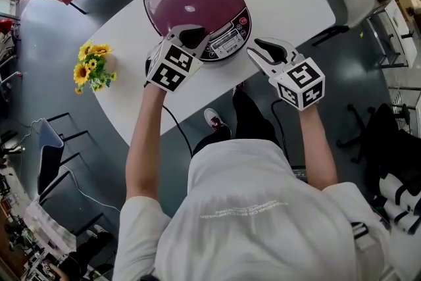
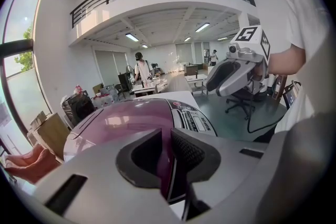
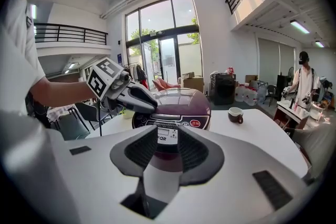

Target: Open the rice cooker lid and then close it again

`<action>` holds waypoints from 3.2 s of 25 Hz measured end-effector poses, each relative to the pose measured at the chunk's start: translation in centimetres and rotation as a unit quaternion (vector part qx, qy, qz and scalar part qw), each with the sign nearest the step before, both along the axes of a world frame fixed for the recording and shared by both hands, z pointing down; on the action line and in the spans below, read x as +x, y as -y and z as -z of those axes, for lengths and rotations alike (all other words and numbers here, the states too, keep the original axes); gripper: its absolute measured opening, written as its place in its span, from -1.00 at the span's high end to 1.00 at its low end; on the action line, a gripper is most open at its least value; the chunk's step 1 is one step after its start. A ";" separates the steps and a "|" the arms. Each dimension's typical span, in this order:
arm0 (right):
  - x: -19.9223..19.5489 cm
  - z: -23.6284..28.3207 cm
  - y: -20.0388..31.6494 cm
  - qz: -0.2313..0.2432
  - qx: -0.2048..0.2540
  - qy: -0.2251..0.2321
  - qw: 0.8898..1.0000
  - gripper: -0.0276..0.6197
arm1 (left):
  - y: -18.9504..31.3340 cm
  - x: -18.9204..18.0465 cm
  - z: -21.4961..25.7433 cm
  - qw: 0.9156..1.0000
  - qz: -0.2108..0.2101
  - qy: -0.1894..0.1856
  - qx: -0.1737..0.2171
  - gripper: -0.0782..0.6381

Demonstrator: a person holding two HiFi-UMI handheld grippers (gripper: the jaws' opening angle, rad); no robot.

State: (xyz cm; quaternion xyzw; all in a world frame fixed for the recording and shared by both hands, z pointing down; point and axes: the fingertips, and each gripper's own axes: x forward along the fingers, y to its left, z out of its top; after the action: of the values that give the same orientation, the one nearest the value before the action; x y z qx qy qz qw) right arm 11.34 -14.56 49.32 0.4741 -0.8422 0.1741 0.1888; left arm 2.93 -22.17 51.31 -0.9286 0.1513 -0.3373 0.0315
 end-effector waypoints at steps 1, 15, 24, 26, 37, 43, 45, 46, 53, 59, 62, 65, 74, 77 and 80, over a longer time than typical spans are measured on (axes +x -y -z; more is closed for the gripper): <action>0.2 0.2 -0.2 -0.004 0.001 -0.002 1.000 0.50 | 0.0 -0.1 0.0 1.000 0.001 0.000 0.001 0.60; 2.5 4.0 -1.0 -0.004 0.030 -0.032 0.999 0.52 | -0.1 0.2 -0.5 1.000 0.025 -0.006 0.012 0.60; 5.2 5.1 2.0 0.025 0.034 0.007 0.999 0.55 | 0.0 0.2 -0.6 0.998 0.057 -0.014 0.019 0.60; 5.0 5.7 3.1 0.043 0.040 0.014 0.998 0.55 | 0.1 -0.1 -0.4 0.997 0.063 -0.025 0.037 0.60; 4.6 7.6 7.8 0.091 0.060 0.024 0.994 0.60 | 1.0 -1.6 1.2 0.981 0.171 -0.053 0.074 0.62; 3.3 9.2 9.9 0.106 0.083 0.021 0.991 0.63 | 2.8 -3.4 5.5 0.963 0.228 -0.128 0.058 0.73; 2.8 10.0 10.6 0.113 0.094 0.019 0.989 0.64 | 2.9 -3.8 7.4 0.955 0.240 -0.167 0.056 0.74; 2.5 10.4 10.9 0.116 0.099 0.017 0.988 0.65 | 3.0 -4.1 8.4 0.948 0.251 -0.187 0.056 0.74; 1.3 13.4 13.0 0.117 0.159 0.010 0.980 0.78 | 4.0 -7.0 12.9 0.923 0.311 -0.199 0.109 0.74; 0.2 15.5 14.0 0.127 0.198 0.009 0.972 0.80 | 4.0 -10.1 16.4 0.900 0.346 -0.227 0.138 0.74; -0.5 16.3 14.3 0.131 0.210 0.015 0.969 0.80 | 3.8 -11.5 17.2 0.898 0.353 -0.199 0.170 0.74; -1.3 17.4 14.5 0.135 0.227 0.012 0.964 0.81 | 3.7 -12.5 18.0 0.897 0.356 -0.172 0.198 0.74; -3.0 19.0 14.8 0.139 0.258 0.016 0.956 0.82 | 2.8 -14.1 20.7 0.891 0.351 -0.162 0.239 0.74; -3.1 19.3 14.6 0.140 0.260 0.024 0.955 0.82 | 2.6 -15.2 20.9 0.884 0.363 -0.162 0.246 0.74; -3.0 19.1 14.6 0.140 0.261 0.021 0.955 0.82 | 2.5 -15.9 21.1 0.879 0.369 -0.173 0.249 0.74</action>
State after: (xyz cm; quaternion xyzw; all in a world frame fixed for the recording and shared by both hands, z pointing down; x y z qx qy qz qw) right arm 8.35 -29.12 30.21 0.3805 -0.9200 -0.0697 0.0630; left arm -12.93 -24.72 30.25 -0.8108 0.5646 -0.1098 0.1081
